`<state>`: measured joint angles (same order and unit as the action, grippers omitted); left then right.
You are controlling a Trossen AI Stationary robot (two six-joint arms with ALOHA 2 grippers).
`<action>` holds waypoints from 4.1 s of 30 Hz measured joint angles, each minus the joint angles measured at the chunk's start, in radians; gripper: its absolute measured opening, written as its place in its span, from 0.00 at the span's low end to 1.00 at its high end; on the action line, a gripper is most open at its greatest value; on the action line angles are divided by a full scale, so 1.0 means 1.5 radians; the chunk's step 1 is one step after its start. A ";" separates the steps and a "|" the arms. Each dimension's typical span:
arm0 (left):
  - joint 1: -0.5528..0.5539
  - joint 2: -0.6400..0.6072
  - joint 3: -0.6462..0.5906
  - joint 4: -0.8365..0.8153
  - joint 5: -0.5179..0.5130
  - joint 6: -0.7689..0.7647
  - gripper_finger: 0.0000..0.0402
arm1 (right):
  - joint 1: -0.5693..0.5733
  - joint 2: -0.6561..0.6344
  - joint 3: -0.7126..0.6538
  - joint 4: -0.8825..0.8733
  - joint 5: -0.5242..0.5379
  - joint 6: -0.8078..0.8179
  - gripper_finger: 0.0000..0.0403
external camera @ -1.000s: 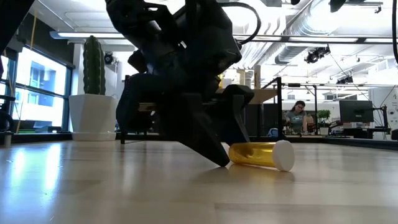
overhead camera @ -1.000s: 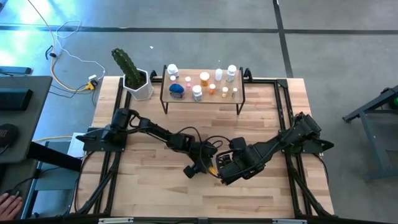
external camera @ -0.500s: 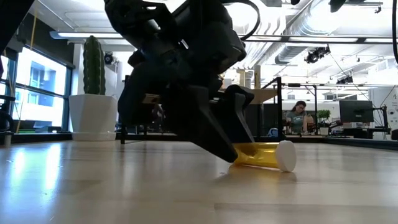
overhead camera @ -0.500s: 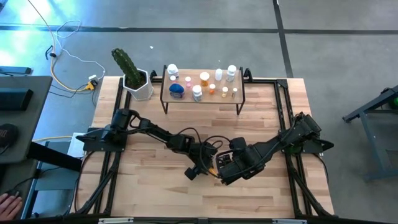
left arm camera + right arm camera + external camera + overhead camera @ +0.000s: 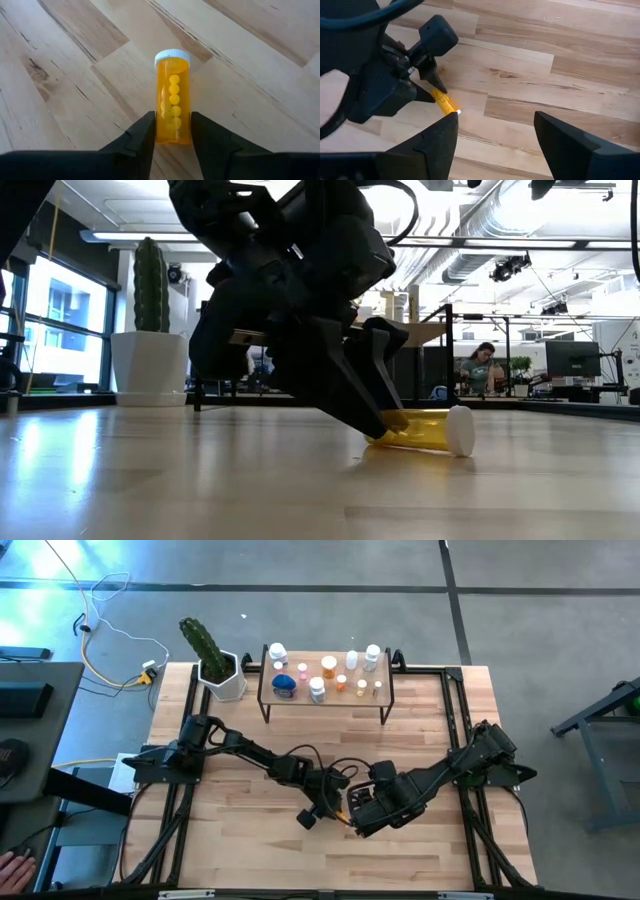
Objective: Pick and place medicine bottles onto shelf by color
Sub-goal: Put the orange small pill bottle on the shelf
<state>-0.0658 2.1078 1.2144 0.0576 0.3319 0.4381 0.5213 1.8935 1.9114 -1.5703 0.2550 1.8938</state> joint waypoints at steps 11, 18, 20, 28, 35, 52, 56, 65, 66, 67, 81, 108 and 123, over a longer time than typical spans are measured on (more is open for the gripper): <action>0.026 0.000 0.000 -0.013 0.074 -0.074 0.22 | 0.012 -0.001 0.059 0.000 0.124 0.024 0.62; 0.055 0.000 0.000 -0.011 0.149 -0.121 0.22 | 0.012 -0.001 0.118 0.000 0.192 -0.008 0.62; 0.061 -0.004 0.000 -0.011 0.173 -0.138 0.22 | 0.012 -0.001 0.133 0.000 0.215 -0.022 0.62; 0.070 -0.059 0.000 0.001 0.196 -0.136 0.22 | 0.010 -0.001 0.194 -0.001 0.285 -0.106 0.62; 0.075 -0.137 0.000 0.008 0.191 -0.139 0.22 | 0.010 -0.001 0.257 -0.001 0.357 -0.206 0.62; 0.154 -0.281 0.001 0.152 0.125 -0.291 0.22 | -0.004 -0.078 0.296 0.002 0.385 -0.463 0.62; 0.176 -0.291 0.001 0.200 0.099 -0.331 0.22 | -0.019 -0.101 0.296 0.000 0.382 -0.523 0.62; 0.216 -0.293 0.001 0.338 0.015 -0.445 0.22 | -0.098 -0.165 0.297 0.005 0.382 -0.605 0.62; 0.220 -0.293 0.001 0.349 0.011 -0.448 0.22 | -0.109 -0.169 0.297 0.006 0.381 -0.607 0.62; 0.221 -0.293 0.001 0.362 0.006 -0.449 0.22 | -0.122 -0.174 0.297 0.007 0.380 -0.608 0.62; 0.213 -0.293 0.001 0.400 -0.136 -0.465 0.22 | -0.279 -0.191 0.285 0.059 0.222 -0.700 0.62; 0.213 -0.293 0.001 0.419 -0.160 -0.434 0.22 | -0.340 -0.166 0.269 0.057 0.071 -0.704 0.59; 0.213 -0.292 0.001 0.416 -0.162 -0.425 0.22 | -0.343 -0.166 0.269 0.060 0.069 -0.704 0.27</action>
<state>0.2535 1.6695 1.2152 0.6814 0.0887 -0.1990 0.0063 1.6444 2.3150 -1.4798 0.3593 0.8374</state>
